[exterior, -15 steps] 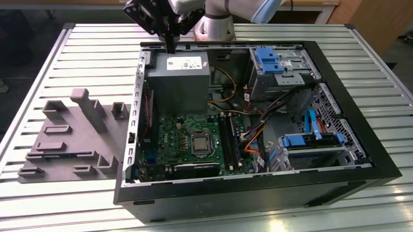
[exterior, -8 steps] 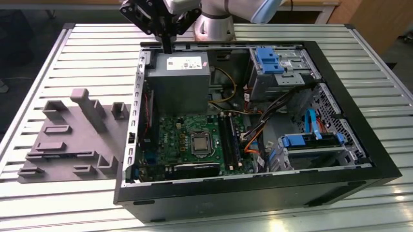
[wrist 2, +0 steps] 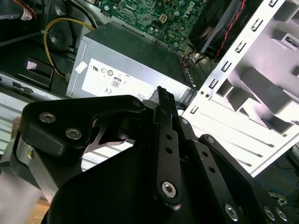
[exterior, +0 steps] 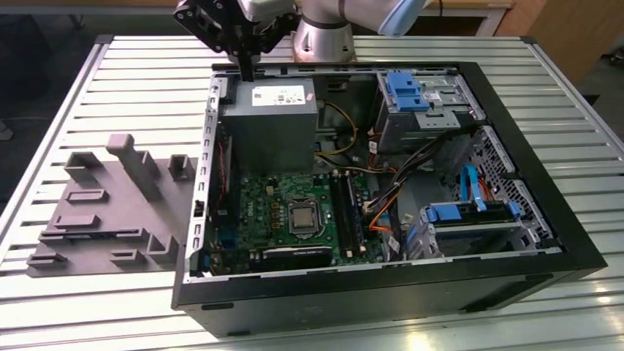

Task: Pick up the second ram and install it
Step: 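Reach for the second ram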

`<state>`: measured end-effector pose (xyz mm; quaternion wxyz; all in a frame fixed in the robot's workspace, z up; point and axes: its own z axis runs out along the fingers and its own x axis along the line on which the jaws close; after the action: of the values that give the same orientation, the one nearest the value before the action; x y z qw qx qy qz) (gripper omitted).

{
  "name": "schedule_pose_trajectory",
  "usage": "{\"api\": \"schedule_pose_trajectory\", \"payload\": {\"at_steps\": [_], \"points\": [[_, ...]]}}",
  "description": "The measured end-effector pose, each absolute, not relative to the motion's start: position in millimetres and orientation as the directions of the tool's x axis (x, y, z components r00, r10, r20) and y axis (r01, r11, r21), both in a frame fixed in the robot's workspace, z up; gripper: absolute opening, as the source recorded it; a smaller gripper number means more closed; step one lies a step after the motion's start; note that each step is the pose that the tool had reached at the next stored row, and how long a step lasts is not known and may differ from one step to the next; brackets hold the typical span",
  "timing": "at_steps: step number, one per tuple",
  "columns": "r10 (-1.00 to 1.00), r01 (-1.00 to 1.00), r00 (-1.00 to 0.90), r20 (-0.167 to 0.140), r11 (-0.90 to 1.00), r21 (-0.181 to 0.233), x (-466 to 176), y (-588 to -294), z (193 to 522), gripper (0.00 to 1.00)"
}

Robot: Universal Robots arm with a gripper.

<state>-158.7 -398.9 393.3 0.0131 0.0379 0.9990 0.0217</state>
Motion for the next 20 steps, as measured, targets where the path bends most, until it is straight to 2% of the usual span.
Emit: {"api": "schedule_pose_trajectory", "payload": {"at_steps": [20], "points": [[0.076, 0.075, -0.997, -0.026, 0.996, 0.044, -183, -399, 393, 0.11]]}}
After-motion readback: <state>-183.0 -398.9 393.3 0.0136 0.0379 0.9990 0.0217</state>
